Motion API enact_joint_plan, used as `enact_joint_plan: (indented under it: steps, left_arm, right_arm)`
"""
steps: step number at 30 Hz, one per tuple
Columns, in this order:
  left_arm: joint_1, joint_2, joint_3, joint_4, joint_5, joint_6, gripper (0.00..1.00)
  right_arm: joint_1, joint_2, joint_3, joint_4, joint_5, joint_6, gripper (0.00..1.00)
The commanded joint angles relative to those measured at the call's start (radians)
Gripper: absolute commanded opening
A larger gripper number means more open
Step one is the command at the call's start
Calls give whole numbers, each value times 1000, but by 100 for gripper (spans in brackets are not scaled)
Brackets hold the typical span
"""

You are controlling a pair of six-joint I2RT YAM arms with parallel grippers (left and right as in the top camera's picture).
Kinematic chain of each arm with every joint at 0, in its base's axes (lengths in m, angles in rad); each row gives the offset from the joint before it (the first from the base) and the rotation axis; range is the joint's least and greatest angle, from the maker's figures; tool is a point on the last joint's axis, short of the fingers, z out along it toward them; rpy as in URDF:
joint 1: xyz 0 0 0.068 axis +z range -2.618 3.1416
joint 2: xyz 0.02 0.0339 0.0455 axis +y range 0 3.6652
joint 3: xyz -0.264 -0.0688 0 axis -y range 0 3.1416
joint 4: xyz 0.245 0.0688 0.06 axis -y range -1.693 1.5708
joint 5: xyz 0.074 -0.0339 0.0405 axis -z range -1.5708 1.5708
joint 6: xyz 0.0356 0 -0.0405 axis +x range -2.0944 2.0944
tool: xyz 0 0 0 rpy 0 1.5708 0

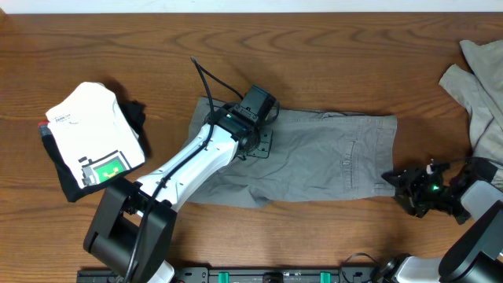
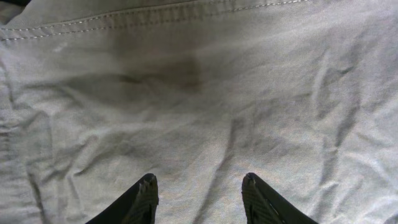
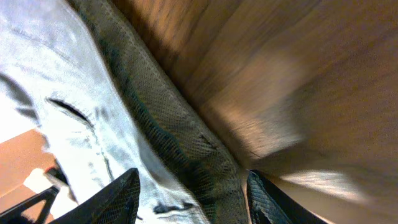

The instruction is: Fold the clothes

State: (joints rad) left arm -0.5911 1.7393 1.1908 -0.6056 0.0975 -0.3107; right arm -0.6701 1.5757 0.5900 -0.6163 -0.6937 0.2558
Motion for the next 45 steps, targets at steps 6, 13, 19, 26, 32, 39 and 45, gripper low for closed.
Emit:
enact_joint_plan:
  steps: [6, 13, 19, 26, 32, 39, 45]
  left_arm:
    - [0, 7, 2, -2, -19, 2, 47]
    - [0, 7, 2, -2, -19, 2, 46]
    - [0, 7, 2, -2, -19, 2, 47]
    - [0, 7, 2, -1, -19, 2, 47]
    - [0, 7, 2, 1, -19, 2, 47]
    - [0, 7, 2, -9, -18, 2, 47]
    - [0, 7, 2, -126, 59, -3, 47]
  right_arm:
    - [16, 95, -147, 14, 243, -2, 56]
    - [16, 95, -161, 238, 240, 10, 57]
    - [16, 95, -161, 451, 194, 37, 54]
    - [17, 95, -161, 479, 139, 32, 33]
    - [17, 95, -161, 538, 138, 16, 25]
    - [17, 95, -161, 648, 70, -11, 1]
    - [17, 73, -151, 655, -4, -40, 1]
